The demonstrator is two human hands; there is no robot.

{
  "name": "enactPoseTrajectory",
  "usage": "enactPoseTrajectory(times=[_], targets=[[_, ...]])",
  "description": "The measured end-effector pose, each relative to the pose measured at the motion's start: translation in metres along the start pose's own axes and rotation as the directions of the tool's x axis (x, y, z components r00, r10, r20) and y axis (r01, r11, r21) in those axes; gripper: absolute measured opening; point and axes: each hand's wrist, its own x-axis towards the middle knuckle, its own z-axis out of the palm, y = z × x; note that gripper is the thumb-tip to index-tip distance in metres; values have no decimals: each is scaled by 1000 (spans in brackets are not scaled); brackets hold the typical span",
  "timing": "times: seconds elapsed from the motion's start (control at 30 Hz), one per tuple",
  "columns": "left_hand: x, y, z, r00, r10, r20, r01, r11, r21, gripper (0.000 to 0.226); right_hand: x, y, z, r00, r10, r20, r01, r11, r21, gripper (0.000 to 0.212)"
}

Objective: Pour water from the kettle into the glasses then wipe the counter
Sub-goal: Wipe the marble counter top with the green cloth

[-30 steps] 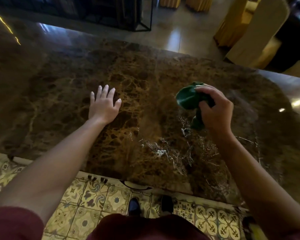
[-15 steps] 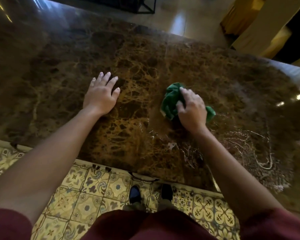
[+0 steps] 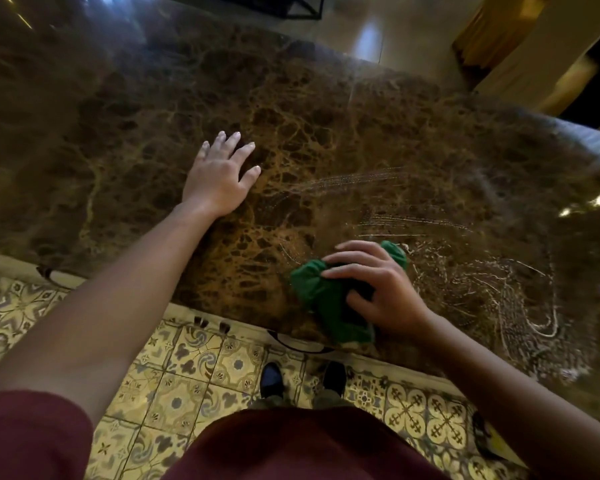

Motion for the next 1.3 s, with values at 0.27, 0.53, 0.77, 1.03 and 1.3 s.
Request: enactPoseTrajectory(times=[0.27,0.53,0.77,1.03,1.3], targets=[[-1,1,1,999,-7,-42,6,1000,-19,57,30,29,-62,768,360,-530,-437,899,-23,20],[0,2,2,999,-15,-33,15,1000,-1,58,85,98,-68,601,642,-475,-779,604,-169,56],[2,2,1,999,-26,-34,25,999,-24,56,84,32,-14,931,321,-171,-362,864,-350,46],[4,11,1,996,-91,22,91,996,-7,57,-10,43,-41,994,105,-33,-110,922,-372,39],[2,16,6,995,-100,-9,100,994,36,56,79,92,-63,717,569,-404,-697,612,-374,56]])
